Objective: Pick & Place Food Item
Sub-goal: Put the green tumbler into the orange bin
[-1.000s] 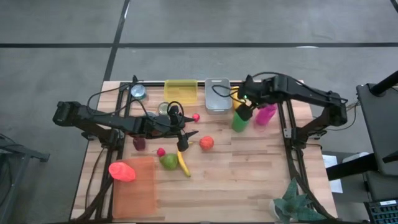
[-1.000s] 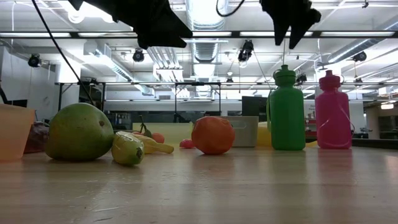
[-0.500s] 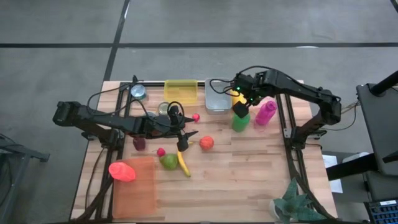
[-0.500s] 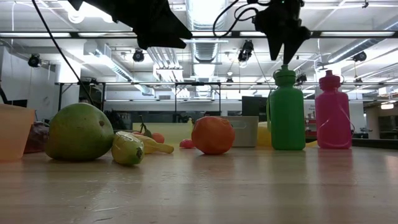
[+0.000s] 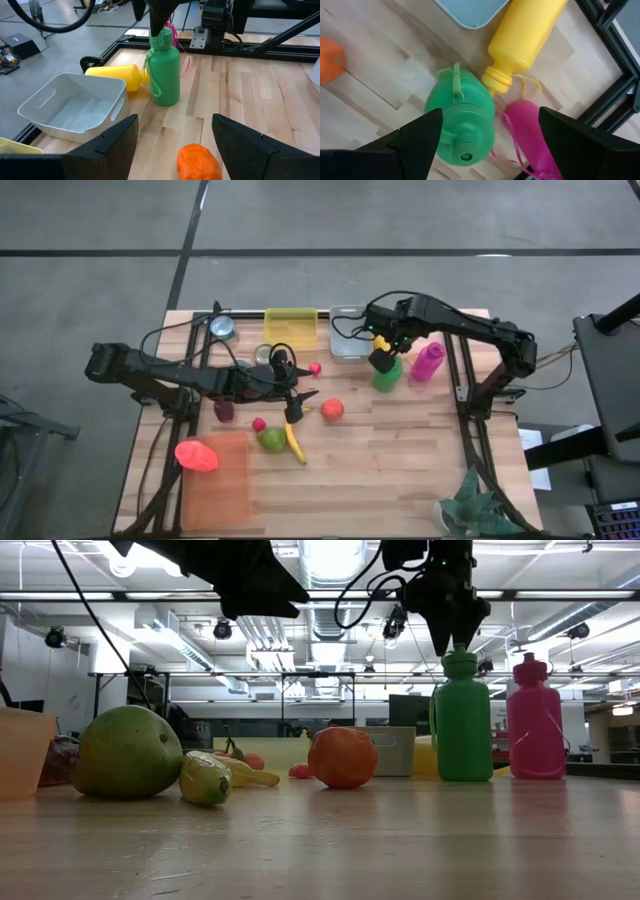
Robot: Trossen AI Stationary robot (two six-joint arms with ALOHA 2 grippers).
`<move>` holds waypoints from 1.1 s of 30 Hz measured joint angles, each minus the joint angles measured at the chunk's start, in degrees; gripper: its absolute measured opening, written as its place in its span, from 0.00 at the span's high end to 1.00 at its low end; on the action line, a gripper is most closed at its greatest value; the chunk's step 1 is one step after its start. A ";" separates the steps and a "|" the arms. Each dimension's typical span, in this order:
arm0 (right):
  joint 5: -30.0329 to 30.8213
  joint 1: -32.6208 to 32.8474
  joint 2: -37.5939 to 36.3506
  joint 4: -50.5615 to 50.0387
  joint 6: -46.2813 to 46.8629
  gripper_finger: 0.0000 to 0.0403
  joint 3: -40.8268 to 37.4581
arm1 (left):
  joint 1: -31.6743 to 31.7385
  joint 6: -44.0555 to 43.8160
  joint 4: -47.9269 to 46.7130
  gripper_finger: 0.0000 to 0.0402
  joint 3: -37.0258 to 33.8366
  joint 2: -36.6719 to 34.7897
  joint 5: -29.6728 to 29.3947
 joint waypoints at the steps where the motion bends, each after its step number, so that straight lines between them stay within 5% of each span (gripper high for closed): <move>1: -0.01 -0.05 -0.25 0.01 0.00 0.19 -0.02 | 0.00 0.00 0.00 0.36 0.00 0.00 0.00; 33: -6.12 1.98 -6.96 2.66 -5.81 0.19 -6.05 | 0.00 -0.01 -0.35 0.36 0.00 0.00 -0.02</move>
